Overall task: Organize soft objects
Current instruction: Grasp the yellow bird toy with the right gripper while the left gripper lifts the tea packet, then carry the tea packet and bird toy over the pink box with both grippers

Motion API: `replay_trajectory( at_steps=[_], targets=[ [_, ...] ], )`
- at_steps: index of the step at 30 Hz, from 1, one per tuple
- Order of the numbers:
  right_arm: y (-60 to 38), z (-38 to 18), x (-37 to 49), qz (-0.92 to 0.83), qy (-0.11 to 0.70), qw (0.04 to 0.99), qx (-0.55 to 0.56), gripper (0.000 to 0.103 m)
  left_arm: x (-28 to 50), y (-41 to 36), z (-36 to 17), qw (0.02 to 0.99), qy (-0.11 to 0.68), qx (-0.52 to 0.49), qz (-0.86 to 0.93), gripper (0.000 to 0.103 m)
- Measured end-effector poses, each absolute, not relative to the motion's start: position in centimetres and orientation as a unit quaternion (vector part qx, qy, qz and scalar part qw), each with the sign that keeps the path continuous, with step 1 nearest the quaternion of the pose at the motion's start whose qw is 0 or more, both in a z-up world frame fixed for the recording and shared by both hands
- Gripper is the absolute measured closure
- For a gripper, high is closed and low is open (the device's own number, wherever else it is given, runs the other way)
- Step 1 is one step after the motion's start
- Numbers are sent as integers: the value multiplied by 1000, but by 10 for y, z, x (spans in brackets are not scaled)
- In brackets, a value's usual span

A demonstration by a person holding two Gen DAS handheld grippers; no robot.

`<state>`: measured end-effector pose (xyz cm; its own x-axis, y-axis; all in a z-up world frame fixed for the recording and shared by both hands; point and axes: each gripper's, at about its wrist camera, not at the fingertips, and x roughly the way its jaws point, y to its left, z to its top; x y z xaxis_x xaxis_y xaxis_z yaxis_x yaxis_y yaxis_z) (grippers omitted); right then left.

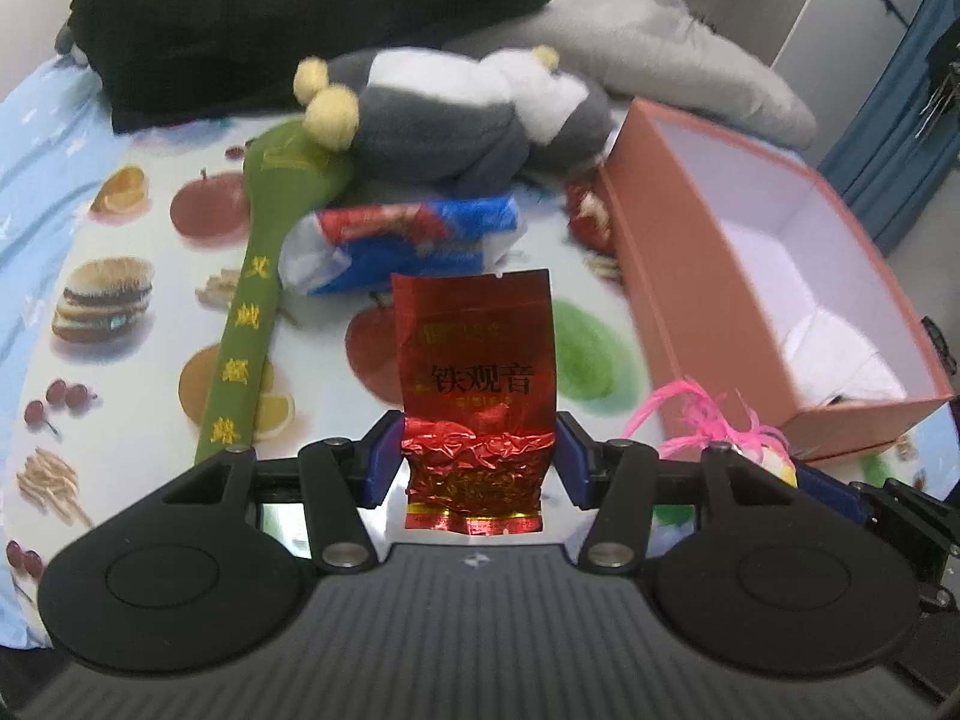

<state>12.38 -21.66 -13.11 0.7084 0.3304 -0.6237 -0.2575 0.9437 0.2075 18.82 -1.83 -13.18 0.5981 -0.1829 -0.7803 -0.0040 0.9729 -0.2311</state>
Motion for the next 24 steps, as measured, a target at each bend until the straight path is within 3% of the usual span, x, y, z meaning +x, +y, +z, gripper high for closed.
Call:
replay_trajectory(
  at_steps=[18,24],
  targets=[
    [-273,-19,139,128,220,966,50,65,210,-62,-15,923,346,-103,-135,44],
    [-310,1,161,80,223,970,56,65,243,-100,4,918,340,-102,-180,44]
  ],
)
